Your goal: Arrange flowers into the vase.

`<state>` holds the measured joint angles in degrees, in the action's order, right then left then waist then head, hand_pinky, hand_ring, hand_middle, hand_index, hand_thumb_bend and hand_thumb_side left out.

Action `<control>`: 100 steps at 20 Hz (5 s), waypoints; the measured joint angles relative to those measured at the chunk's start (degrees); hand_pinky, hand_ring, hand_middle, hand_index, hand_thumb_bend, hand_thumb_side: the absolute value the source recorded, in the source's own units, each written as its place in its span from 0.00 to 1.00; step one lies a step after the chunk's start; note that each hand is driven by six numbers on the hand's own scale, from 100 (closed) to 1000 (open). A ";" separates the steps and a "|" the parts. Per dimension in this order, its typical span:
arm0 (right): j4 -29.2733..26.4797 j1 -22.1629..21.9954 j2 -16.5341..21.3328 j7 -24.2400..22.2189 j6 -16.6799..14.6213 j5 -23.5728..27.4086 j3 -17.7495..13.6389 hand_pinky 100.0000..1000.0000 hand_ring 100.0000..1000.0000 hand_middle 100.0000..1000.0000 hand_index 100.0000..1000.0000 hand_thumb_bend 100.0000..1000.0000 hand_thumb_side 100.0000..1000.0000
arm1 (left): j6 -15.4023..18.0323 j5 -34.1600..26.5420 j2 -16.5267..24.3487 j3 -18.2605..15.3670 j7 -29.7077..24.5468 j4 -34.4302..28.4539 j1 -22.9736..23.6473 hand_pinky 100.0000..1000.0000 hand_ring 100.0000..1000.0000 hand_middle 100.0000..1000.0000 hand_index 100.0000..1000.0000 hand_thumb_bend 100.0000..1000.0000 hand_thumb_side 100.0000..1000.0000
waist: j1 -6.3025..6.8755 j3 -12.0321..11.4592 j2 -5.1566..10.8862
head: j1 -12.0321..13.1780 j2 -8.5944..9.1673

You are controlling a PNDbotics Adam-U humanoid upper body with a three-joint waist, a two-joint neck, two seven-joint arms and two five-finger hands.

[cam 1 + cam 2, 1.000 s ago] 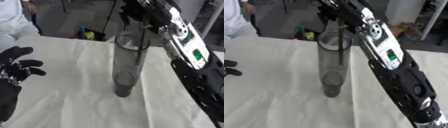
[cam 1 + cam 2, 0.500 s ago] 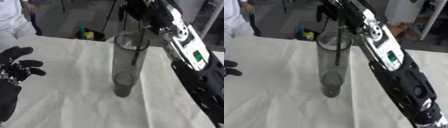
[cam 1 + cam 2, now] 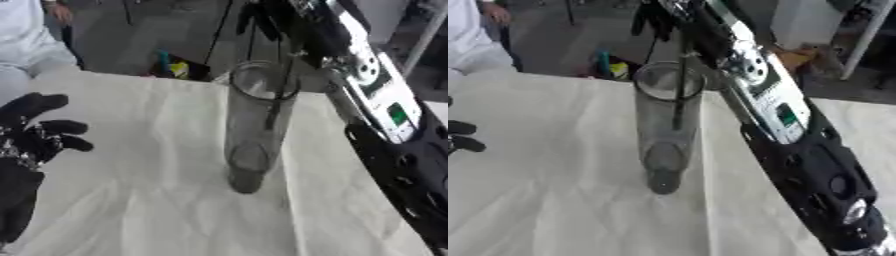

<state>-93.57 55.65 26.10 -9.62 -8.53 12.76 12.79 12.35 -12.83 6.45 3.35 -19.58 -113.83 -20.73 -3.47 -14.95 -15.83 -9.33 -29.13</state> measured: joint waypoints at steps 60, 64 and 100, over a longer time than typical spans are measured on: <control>-1.10 -0.22 2.93 -26.13 -3.51 -11.53 -3.27 0.94 0.73 0.64 0.78 0.00 1.00 | -0.41 0.31 -0.03 0.01 -1.10 0.00 0.11 0.61 0.70 0.80 0.88 0.06 1.00 | 0.02 0.91 -0.10 | 0.24 0.55; -1.11 -0.23 2.97 -28.20 -5.67 -12.21 -3.28 0.94 0.75 0.66 0.81 0.00 1.00 | -0.51 0.32 -0.03 0.01 -1.22 0.00 0.11 0.61 0.70 0.80 0.88 0.06 1.00 | 0.02 0.91 -0.20 | 0.36 0.66; 3.84 2.48 8.57 -37.38 -10.53 -8.64 -4.25 0.98 0.84 0.74 0.88 0.25 1.00 | -1.07 1.05 -0.47 0.26 -1.78 0.00 0.16 0.60 0.70 0.81 0.88 0.06 1.00 | 0.00 1.23 -0.52 | 0.99 0.98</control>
<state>-89.73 58.13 34.68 -46.99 -19.07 4.12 8.54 11.27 -11.78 5.98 3.62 -21.35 -113.83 -20.58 -3.46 -13.72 -16.36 -8.35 -28.15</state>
